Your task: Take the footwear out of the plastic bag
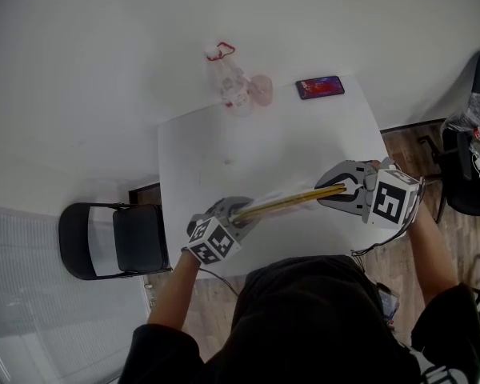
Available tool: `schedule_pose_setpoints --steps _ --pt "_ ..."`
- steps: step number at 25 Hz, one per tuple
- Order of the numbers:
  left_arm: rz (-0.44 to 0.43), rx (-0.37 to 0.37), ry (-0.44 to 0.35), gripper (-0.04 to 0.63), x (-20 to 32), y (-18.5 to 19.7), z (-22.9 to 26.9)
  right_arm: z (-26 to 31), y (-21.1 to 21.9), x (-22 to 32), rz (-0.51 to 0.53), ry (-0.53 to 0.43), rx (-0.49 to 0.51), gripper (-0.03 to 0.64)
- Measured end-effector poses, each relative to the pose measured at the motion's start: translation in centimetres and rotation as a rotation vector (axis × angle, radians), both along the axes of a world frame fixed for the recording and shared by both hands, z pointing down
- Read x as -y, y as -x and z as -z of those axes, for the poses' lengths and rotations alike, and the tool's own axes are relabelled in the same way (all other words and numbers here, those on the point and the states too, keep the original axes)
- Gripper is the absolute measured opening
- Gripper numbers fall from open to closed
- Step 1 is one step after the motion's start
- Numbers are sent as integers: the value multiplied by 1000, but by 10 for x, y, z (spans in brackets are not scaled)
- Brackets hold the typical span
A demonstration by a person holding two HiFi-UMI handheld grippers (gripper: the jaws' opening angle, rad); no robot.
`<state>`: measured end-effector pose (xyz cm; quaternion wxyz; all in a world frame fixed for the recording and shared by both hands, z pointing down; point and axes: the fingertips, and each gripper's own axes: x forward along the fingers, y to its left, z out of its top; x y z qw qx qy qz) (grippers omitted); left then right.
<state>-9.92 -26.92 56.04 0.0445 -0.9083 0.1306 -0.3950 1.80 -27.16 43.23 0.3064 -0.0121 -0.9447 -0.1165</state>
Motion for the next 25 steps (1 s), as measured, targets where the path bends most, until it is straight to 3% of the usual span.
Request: schedule_pose_setpoints --steps 12,17,22,25 --pt "27 -64 10 129 0 7 2 10 -4 3 17 -14 -36 69" --pt "31 -48 3 123 2 15 0 21 -10 7 12 -18 -47 69" --pt "38 -85 -13 112 2 22 9 30 -6 3 11 -32 -59 69" --pt "34 -61 -27 110 5 19 11 39 -17 10 17 -34 -49 69"
